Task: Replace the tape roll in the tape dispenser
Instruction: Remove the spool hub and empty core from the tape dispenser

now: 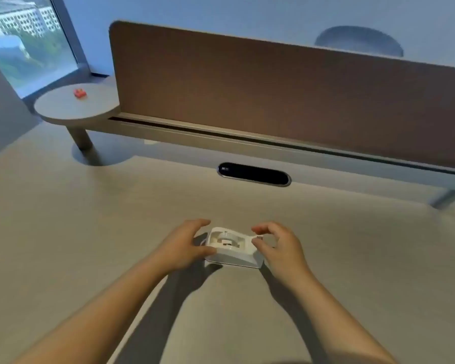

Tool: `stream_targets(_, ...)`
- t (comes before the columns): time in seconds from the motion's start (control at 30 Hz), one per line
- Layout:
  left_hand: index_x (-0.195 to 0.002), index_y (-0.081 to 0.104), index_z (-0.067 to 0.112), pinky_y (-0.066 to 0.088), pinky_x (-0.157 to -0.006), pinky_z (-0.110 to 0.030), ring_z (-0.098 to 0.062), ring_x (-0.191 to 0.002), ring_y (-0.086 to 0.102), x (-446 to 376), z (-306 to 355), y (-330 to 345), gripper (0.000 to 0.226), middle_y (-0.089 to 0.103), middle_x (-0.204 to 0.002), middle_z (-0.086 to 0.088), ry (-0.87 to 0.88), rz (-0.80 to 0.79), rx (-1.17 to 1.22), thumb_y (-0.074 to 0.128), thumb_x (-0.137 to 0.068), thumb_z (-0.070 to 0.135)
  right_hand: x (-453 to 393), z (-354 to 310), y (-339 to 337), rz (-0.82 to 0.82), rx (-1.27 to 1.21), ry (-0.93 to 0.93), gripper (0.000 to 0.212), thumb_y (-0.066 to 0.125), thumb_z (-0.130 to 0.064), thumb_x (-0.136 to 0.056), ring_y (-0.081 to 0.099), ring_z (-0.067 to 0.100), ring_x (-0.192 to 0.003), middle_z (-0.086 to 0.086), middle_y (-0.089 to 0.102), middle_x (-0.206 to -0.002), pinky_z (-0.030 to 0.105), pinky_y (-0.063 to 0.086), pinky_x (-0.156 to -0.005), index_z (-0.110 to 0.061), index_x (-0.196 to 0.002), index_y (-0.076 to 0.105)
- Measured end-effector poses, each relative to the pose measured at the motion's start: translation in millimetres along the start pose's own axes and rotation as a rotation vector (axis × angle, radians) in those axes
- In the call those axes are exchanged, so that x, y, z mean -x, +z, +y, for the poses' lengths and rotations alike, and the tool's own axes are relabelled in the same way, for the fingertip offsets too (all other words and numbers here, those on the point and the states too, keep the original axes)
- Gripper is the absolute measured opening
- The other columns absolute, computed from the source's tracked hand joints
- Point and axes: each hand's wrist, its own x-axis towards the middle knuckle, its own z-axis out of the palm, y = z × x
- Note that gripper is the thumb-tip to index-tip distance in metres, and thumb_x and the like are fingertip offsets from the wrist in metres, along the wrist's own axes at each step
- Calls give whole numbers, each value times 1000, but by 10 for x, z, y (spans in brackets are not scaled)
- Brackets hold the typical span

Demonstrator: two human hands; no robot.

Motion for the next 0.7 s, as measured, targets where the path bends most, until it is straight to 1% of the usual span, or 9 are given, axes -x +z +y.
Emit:
stream_targets(0.03,-135,31,18,27,-109,-32,-21,-132,34,-24,-42,15,65,35,-146,-5,-5,-8,19,62,-78,25,-44,22,73,-1,75,-9,17,54,-13,-83,46,16,-101,-5,57,-97,34,39,-90,-14,-98,61)
stream_targets(0.1,-135,32,18,29,-106,-28,-20,-130,37,-93,-151,60,68,38,-144,-6,10,-5,75,64,-76,23,-122,67,212,-8,164,-28,17,54,-19,-83,41,16,-103,-4,58,-102,31,31,-86,-17,-99,61)
stream_targets(0.2,-131,39,17,34,-99,-25,-18,-120,47,-166,-260,132,66,49,-136,-6,46,-1,149,68,-72,18,-166,79,373,-23,189,-34,8,56,-22,-82,38,14,-100,-14,52,-89,26,18,-75,-28,-88,54)
stream_targets(0.3,-125,47,17,40,-96,-25,-14,-108,53,-224,-319,161,60,57,-126,-5,84,19,218,70,-70,15,-204,106,433,18,165,-43,7,56,-19,-82,35,10,-93,-23,44,-77,27,22,-80,-22,-89,56)
stream_targets(0.4,-120,52,18,40,-92,-23,-14,-105,54,-270,-366,176,54,60,-122,-5,113,41,222,70,-69,14,-220,129,474,65,189,-61,10,56,-16,-81,36,10,-92,-15,51,-82,27,21,-81,-16,-90,61)
stream_targets(0.47,-118,54,18,40,-91,-23,-17,-105,56,-291,-376,173,53,61,-120,-7,123,44,223,70,-68,13,-223,132,515,109,189,-59,10,57,-17,-80,37,10,-91,-20,50,-76,25,18,-78,-16,-88,63)
stream_targets(0.53,-118,54,17,41,-91,-25,-20,-105,57,-313,-379,174,53,61,-119,-9,120,43,217,70,-68,12,-219,140,560,157,196,-78,17,54,-24,-74,39,10,-88,-26,45,-69,22,15,-73,-18,-85,65)
stream_targets(0.63,-119,53,18,43,-93,-30,-22,-104,56,-318,-373,177,53,60,-118,-9,134,50,179,69,-69,15,-221,137,587,201,184,-66,26,48,-27,-66,39,9,-87,-28,44,-67,21,14,-71,-18,-83,66)
stream_targets(0.7,-121,52,19,44,-95,-35,-23,-106,56,-309,-367,176,53,60,-119,-8,140,53,160,68,-70,17,-210,123,589,190,156,-44,21,51,-27,-69,39,10,-88,-27,45,-69,21,15,-73,-20,-83,66)
